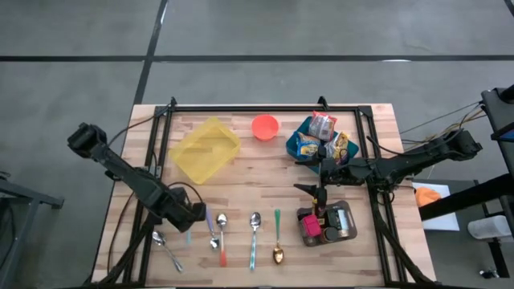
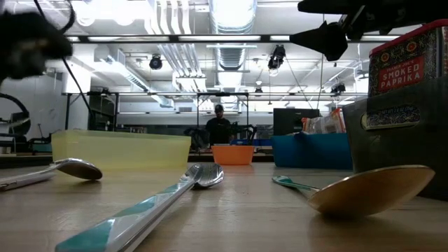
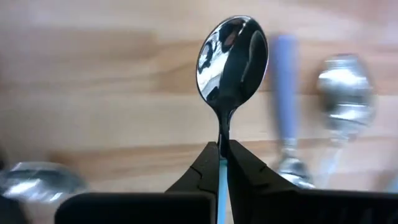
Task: Pick & Place Food Item
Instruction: Put the blue spoon into the yellow bin
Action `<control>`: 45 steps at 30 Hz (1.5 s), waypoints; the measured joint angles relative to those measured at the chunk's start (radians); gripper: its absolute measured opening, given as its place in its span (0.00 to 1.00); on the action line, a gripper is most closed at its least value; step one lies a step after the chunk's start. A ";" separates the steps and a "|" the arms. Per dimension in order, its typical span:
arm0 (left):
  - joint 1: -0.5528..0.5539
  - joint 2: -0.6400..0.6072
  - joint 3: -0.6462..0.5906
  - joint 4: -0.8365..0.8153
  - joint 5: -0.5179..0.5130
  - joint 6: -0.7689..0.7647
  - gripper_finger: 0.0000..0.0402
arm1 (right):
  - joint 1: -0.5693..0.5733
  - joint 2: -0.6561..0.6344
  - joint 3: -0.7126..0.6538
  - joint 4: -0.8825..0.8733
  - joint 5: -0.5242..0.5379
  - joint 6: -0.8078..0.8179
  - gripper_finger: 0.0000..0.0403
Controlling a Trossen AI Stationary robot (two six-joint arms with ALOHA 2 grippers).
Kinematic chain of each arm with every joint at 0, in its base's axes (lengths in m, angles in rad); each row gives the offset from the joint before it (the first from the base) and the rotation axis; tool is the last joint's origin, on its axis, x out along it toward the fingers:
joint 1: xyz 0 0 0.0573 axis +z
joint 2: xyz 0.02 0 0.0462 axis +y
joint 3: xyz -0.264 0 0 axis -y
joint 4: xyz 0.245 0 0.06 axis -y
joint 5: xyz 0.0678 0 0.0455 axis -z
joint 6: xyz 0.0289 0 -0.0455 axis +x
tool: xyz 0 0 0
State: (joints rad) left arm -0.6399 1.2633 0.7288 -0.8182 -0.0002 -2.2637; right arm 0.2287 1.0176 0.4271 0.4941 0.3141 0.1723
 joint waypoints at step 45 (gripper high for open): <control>1.100 0.253 0.279 -0.257 -0.182 1.552 0.02 | 0.000 0.000 0.000 -0.010 0.000 0.000 0.95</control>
State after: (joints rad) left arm 0.4599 1.5162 1.0073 -1.0755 -0.1822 -0.7114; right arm 0.2285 1.0176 0.4271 0.4843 0.3141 0.1726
